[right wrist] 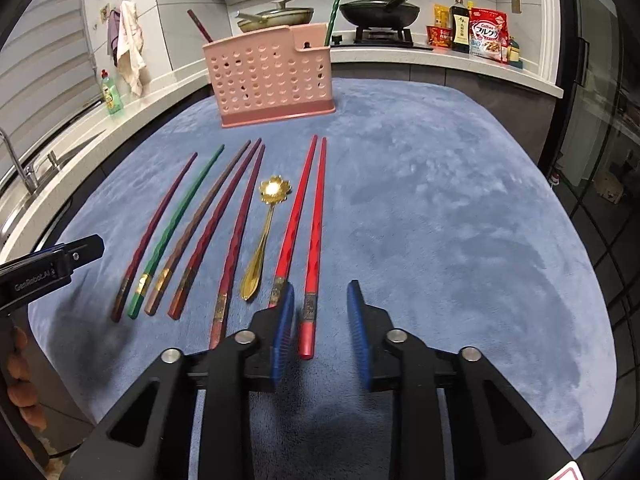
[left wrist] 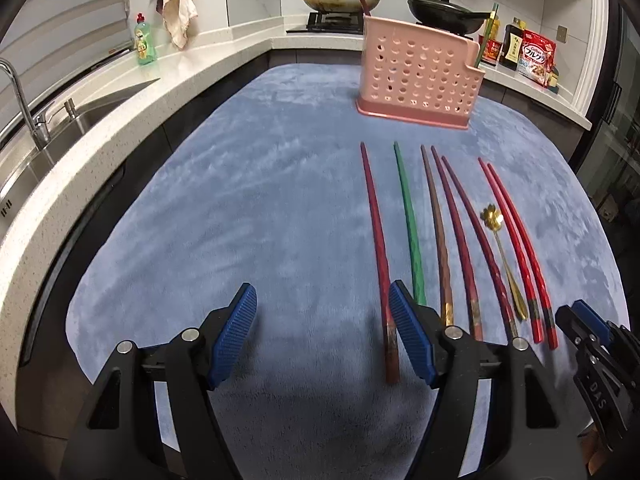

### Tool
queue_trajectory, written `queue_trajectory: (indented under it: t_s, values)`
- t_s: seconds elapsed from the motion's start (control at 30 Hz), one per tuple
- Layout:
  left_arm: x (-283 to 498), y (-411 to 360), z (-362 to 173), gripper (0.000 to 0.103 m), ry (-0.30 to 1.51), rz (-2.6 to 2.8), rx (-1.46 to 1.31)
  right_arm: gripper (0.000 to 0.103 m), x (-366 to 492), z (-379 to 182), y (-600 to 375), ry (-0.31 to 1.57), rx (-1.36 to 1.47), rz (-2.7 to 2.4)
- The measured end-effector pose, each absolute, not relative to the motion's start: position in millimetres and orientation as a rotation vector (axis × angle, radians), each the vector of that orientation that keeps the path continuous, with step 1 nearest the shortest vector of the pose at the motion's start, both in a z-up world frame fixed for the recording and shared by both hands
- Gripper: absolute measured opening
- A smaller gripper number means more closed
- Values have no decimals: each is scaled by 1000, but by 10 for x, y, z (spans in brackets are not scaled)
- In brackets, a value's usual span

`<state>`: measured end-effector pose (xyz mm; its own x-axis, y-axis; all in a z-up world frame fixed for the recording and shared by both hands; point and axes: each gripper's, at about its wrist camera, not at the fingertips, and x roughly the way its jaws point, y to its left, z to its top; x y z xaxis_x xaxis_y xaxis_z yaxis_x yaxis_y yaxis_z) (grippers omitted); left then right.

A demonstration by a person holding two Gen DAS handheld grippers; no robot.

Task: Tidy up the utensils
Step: 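Close the right tool on a red chopstick while the left tool grasps a dark red chopstick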

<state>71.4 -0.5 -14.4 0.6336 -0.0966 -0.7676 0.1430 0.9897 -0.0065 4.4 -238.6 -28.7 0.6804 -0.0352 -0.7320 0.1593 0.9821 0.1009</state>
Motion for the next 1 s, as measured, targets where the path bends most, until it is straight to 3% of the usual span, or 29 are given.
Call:
queue_trajectory:
  t_s: [0.43,1.0]
  values:
    - [707,-18,-261,65,917,-145,44,7,75,-434,-2365,850,165,-100]
    - [674,-117,-414,64,974,-172,59,7,53,-451,-2389,846,174,-106]
